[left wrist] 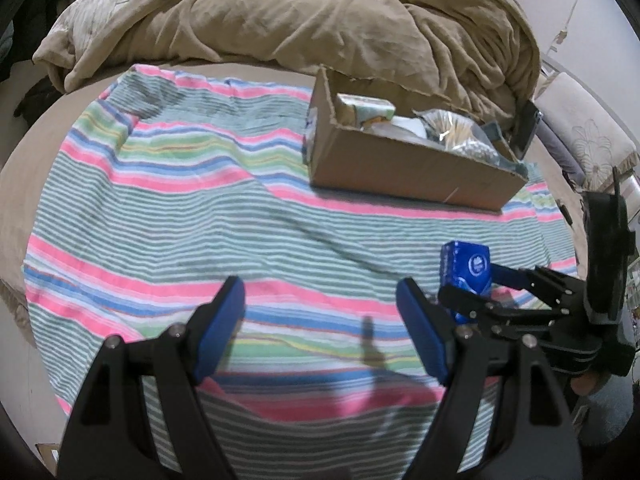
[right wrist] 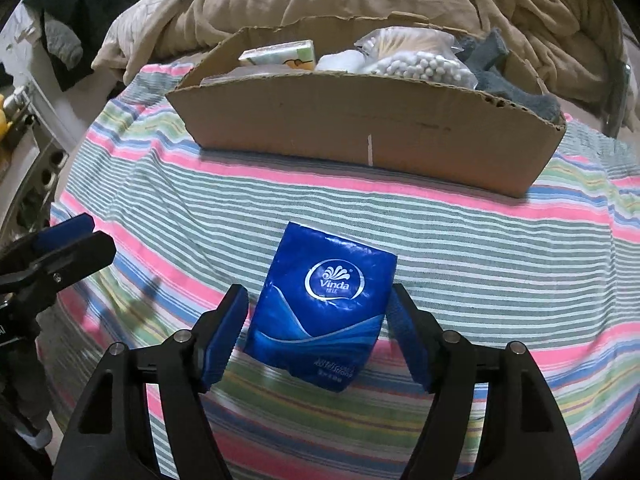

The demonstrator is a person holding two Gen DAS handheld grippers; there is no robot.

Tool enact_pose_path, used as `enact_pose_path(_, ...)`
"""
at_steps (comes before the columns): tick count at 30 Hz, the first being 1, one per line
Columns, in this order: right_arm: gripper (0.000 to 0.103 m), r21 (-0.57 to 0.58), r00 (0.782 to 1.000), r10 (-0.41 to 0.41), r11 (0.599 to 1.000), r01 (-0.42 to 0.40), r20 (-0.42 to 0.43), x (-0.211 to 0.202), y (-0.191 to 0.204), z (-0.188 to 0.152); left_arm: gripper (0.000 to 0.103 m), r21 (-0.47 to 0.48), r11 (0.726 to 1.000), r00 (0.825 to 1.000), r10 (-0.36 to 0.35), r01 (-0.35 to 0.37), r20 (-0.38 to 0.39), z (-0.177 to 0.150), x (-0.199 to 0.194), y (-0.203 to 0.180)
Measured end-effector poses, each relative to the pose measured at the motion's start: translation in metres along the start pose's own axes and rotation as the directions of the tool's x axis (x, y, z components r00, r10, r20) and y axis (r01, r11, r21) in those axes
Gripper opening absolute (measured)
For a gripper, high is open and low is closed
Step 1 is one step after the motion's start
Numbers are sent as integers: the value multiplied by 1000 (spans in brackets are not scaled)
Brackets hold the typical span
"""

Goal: Organize objects
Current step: 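Grasp the blue Vinda tissue pack with the right gripper and lift it, then lower the Vinda pack into the box and open the right gripper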

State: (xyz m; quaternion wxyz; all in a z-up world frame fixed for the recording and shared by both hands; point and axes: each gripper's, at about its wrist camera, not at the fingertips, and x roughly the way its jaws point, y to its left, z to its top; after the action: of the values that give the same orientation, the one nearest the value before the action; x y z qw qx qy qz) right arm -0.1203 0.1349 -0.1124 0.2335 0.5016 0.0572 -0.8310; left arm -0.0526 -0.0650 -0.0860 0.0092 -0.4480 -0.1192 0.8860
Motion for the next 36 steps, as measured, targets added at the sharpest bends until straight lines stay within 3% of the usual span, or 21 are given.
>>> enact_pose_path(3, 63, -14, 1000, -18, 1000, 18, 2, -1, 0, -1, 79, 9, 1000, 1000, 5, -5, -4, -1, 1, -2)
enact_pose_path(7, 59, -15, 1000, -1, 1000, 1, 7, -6, -2, -1, 79, 11, 1000, 1000, 10, -10, -8, -2, 1, -3)
enact_pose_path(23, 59, -39, 989, 57, 998, -52, 136, -58, 1, 31, 80, 6, 1000, 1000, 19, -19, 16, 13, -2, -8)
enact_pose_path(32, 59, -52, 980, 61, 997, -52, 188, -69, -3, 58, 85, 22, 999, 998, 27, -28, 49, 30, -3, -11)
enact_pose_path(36, 59, -54, 976, 61, 997, -51, 207, -70, -7, 72, 92, 18, 1000, 998, 17, -18, 61, 41, -3, -12)
